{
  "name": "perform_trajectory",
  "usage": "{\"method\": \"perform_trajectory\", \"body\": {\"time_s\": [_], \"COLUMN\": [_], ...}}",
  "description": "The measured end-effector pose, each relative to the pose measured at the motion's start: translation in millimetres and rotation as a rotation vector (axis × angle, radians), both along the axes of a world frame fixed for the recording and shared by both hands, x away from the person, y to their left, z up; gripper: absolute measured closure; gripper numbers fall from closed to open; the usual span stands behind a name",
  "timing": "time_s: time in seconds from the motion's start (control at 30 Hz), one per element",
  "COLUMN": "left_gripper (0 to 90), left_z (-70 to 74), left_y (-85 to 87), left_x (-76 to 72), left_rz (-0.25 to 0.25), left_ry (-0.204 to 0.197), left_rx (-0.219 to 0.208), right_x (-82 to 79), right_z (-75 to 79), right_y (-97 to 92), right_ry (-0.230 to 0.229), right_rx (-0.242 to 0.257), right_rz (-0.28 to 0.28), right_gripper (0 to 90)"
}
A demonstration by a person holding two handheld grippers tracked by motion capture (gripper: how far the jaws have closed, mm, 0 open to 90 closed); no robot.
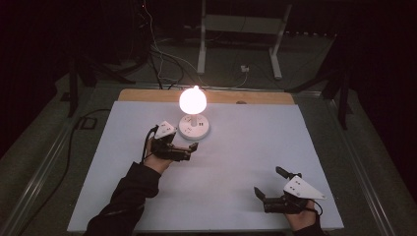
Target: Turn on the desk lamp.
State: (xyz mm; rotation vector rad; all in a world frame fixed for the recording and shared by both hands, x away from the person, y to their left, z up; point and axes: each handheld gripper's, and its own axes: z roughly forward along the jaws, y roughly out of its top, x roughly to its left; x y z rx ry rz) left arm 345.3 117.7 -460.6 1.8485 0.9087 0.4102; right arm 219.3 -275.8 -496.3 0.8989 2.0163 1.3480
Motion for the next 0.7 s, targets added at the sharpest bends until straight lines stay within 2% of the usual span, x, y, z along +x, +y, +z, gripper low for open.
{"method": "perform_trajectory", "body": {"time_s": [0.23,0.7], "left_gripper": [0.4,0.4], "left_z": [-3.1,-19.9], "left_y": [24.6,51.9], "left_x": [-18.7,-50.8], "left_rz": [-0.013,-0.034], "left_ry": [0.001,0.025], "left_rx": [0.009,0.029], "right_x": [0.0,0.0], "right_z": [0.0,-0.2], "right_y": [1.2,2.2], "right_ry": [0.000,0.001], "right_rx": [-0.003,-0.007], "right_rz": [0.000,0.000], "right_gripper": [0.0,0.0]}}
